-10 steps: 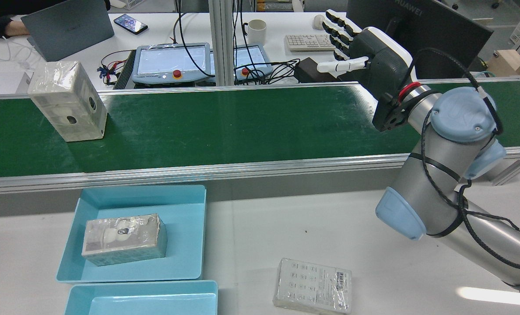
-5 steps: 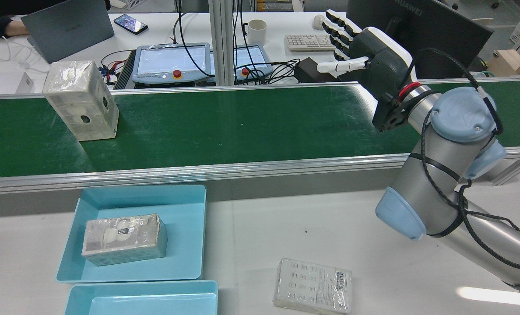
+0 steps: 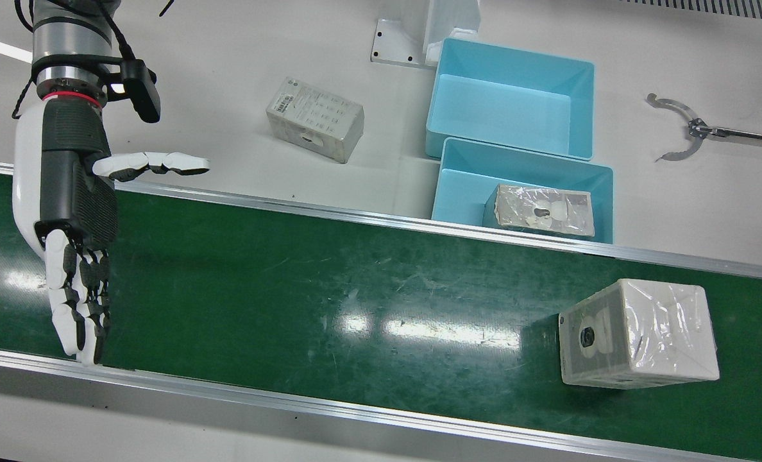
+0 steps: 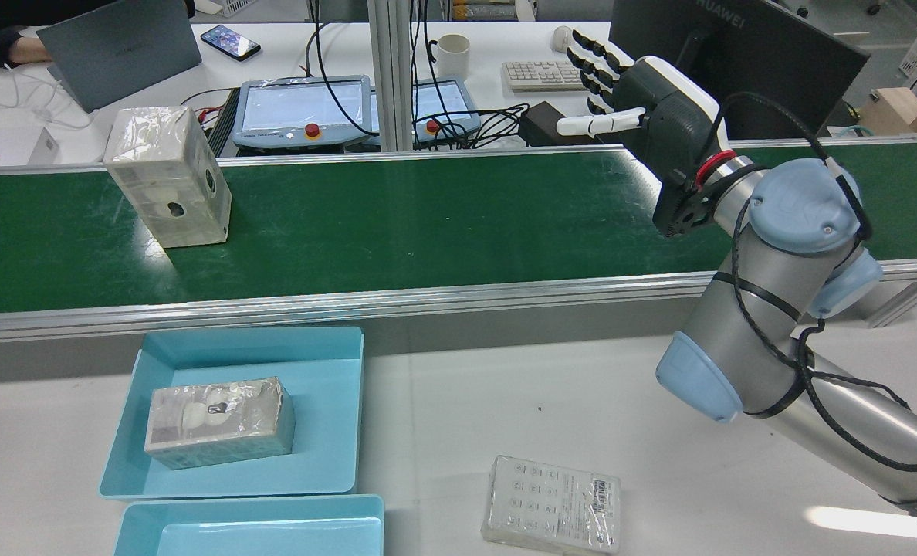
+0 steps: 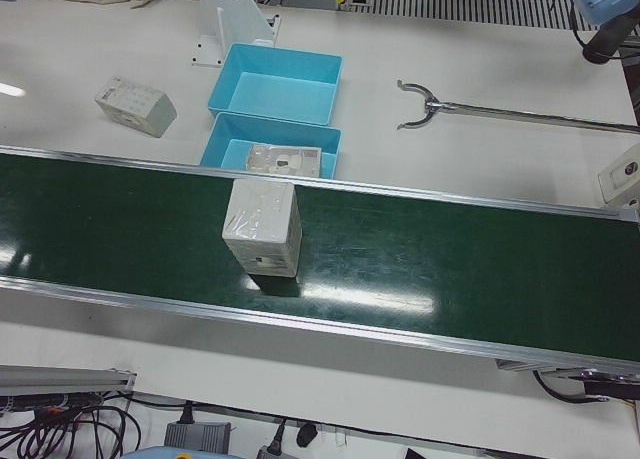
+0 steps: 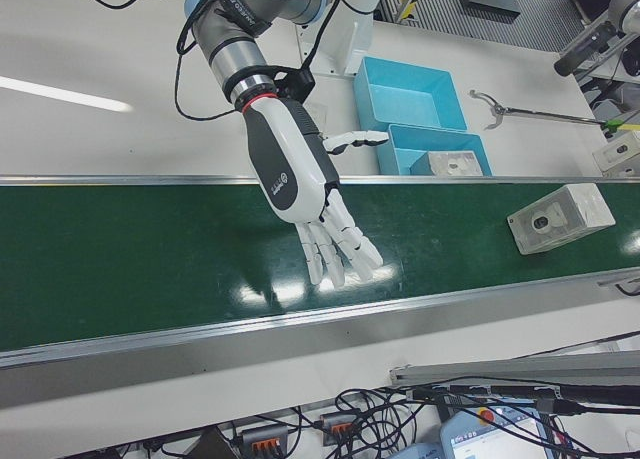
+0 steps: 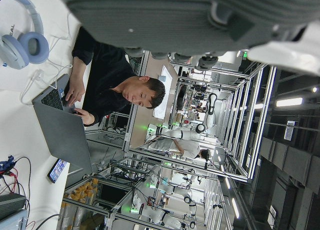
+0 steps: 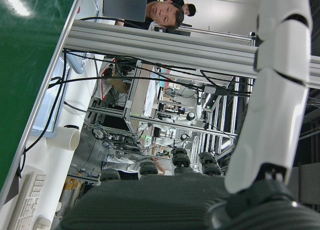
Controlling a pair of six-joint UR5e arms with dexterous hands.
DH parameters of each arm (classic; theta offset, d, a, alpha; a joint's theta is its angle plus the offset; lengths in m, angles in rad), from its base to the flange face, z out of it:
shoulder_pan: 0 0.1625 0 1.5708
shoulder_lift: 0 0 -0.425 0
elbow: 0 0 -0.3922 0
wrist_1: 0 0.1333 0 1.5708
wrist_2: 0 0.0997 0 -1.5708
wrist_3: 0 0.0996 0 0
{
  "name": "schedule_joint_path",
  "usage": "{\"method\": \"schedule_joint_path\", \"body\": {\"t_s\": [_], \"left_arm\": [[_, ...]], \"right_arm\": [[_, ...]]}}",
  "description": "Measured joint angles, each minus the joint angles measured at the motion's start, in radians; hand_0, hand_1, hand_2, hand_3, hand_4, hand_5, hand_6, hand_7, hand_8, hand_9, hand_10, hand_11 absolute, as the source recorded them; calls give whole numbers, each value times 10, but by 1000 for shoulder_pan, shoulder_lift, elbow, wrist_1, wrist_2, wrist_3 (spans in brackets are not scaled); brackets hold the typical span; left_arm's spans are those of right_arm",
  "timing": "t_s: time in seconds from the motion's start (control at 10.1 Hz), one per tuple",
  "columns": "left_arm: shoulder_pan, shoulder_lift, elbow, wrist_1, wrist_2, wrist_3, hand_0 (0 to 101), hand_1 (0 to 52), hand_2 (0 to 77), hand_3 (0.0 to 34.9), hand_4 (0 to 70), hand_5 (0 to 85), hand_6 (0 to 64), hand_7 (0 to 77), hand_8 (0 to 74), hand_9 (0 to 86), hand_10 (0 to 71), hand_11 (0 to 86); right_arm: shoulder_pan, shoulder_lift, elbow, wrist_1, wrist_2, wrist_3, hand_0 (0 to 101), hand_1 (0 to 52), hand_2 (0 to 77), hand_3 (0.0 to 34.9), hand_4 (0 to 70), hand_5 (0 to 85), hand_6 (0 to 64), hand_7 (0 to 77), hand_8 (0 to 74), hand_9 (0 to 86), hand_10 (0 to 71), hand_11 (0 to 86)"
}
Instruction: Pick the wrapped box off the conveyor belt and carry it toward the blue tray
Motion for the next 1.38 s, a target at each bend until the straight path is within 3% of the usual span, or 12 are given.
{"method": "schedule_joint_path", "body": {"t_s": [0.4, 1.38], "left_arm": [[0, 0, 0, 0, 0, 0, 0, 0, 11, 0, 0, 11, 0, 5, 0, 0, 0, 0], [0, 0, 0, 0, 0, 0, 0, 0, 11, 0, 0, 11, 0, 0, 0, 0, 0, 0]], "right_arm": [[-7, 1, -37, 37, 0, 3, 444, 115, 125, 156, 0, 98, 0, 5, 5, 16, 0, 11], [-10, 3, -41, 41, 0, 3, 444, 115, 125, 156, 0, 93, 0, 5, 5, 16, 0, 5]]}}
